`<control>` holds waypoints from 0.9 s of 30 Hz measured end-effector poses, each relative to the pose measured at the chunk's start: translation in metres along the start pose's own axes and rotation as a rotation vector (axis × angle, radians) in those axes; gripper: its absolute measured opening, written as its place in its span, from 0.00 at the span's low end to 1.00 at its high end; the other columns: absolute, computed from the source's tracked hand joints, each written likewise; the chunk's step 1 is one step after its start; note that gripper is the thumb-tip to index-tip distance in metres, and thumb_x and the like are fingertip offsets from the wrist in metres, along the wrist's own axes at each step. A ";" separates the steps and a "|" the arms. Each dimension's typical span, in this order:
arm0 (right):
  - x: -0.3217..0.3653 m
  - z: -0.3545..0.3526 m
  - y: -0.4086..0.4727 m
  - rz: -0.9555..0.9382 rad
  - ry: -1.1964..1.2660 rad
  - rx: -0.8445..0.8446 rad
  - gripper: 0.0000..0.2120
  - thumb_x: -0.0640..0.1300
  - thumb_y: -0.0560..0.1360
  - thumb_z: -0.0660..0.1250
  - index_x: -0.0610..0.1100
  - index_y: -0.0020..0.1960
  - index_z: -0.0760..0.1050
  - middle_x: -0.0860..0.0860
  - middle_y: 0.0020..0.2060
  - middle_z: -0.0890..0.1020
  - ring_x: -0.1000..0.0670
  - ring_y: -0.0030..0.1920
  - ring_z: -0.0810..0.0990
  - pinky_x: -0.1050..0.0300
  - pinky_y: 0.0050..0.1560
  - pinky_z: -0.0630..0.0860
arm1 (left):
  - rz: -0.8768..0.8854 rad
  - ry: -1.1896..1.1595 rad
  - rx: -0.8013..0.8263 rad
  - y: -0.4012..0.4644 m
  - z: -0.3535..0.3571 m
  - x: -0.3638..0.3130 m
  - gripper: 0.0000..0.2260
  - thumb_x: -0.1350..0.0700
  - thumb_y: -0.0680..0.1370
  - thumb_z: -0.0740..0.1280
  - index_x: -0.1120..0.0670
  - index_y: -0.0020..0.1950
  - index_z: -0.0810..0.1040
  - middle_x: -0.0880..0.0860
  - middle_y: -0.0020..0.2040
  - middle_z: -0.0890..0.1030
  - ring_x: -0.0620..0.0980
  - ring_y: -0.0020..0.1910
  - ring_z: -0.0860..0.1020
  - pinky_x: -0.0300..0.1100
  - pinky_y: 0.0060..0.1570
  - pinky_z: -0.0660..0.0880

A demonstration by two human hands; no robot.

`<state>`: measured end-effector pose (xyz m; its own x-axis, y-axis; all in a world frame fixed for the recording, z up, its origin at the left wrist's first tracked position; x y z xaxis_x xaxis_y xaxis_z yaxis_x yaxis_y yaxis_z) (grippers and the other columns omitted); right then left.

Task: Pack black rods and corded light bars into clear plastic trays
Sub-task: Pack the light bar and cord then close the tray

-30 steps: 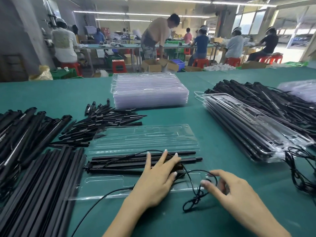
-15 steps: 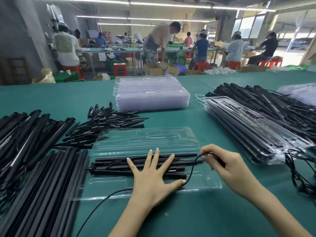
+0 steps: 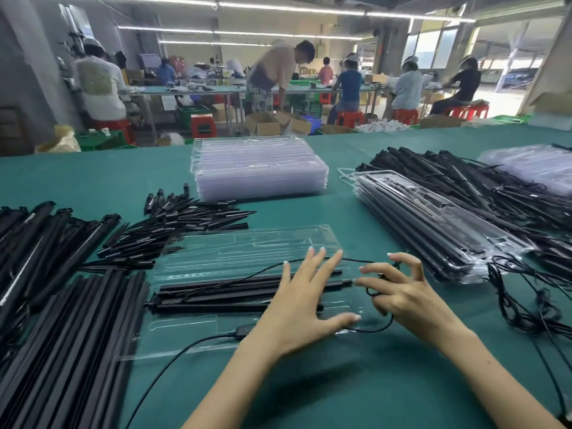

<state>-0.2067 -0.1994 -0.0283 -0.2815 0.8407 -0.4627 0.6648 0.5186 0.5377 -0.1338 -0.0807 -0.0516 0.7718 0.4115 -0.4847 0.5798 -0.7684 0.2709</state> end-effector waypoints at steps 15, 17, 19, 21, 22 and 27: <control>-0.028 0.003 -0.031 0.739 0.575 -0.452 0.21 0.25 0.67 0.54 0.44 0.39 0.81 0.44 0.59 0.73 0.46 0.54 0.72 0.59 0.55 0.69 | -0.107 -0.032 -0.057 0.021 0.025 -0.001 0.57 0.31 0.64 0.71 0.46 0.77 0.35 0.46 0.52 0.54 0.45 0.52 0.55 0.58 0.73 0.50; -0.035 0.010 -0.041 0.873 0.911 -0.544 0.16 0.32 0.74 0.53 0.45 0.47 0.78 0.49 0.49 0.78 0.49 0.42 0.77 0.58 0.45 0.74 | -0.110 -0.066 -0.095 0.022 0.024 0.001 0.58 0.30 0.64 0.70 0.46 0.75 0.32 0.45 0.52 0.54 0.47 0.54 0.57 0.53 0.72 0.54; -0.036 0.018 -0.046 1.005 1.170 -0.577 0.13 0.43 0.77 0.52 0.46 0.56 0.72 0.48 0.36 0.79 0.51 0.27 0.73 0.59 0.28 0.69 | -0.105 -0.070 -0.106 0.022 0.025 0.003 0.57 0.30 0.64 0.69 0.45 0.75 0.30 0.44 0.51 0.54 0.47 0.54 0.58 0.51 0.72 0.55; -0.034 0.028 -0.045 1.063 1.286 -0.468 0.16 0.49 0.77 0.53 0.45 0.59 0.72 0.46 0.30 0.77 0.53 0.22 0.67 0.64 0.23 0.63 | -0.092 -0.047 -0.092 0.022 0.029 0.003 0.57 0.29 0.65 0.68 0.44 0.73 0.28 0.43 0.50 0.53 0.45 0.53 0.56 0.53 0.72 0.54; -0.032 0.032 -0.042 1.063 1.280 -0.379 0.17 0.52 0.77 0.55 0.46 0.58 0.75 0.48 0.29 0.76 0.54 0.23 0.67 0.66 0.24 0.64 | -0.084 -0.030 -0.086 0.021 0.031 0.003 0.57 0.28 0.65 0.67 0.44 0.73 0.26 0.43 0.50 0.53 0.44 0.52 0.56 0.54 0.72 0.54; -0.022 0.046 -0.036 1.063 1.106 -0.154 0.15 0.49 0.74 0.69 0.51 0.59 0.74 0.55 0.26 0.71 0.57 0.28 0.66 0.67 0.33 0.66 | -0.063 -0.031 -0.094 0.020 0.032 0.004 0.57 0.28 0.65 0.67 0.43 0.71 0.25 0.43 0.52 0.52 0.43 0.53 0.54 0.55 0.72 0.55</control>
<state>-0.1923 -0.2439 -0.0694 -0.1409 0.4765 0.8678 0.8284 -0.4232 0.3669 -0.1279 -0.1100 -0.0747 0.7256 0.4412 -0.5280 0.6498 -0.6918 0.3149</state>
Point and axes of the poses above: each hand's wrist, its own y-axis towards the middle knuckle, its own z-axis out of the palm, x = y × z, the point moved 7 cm from there along y, towards the middle knuckle
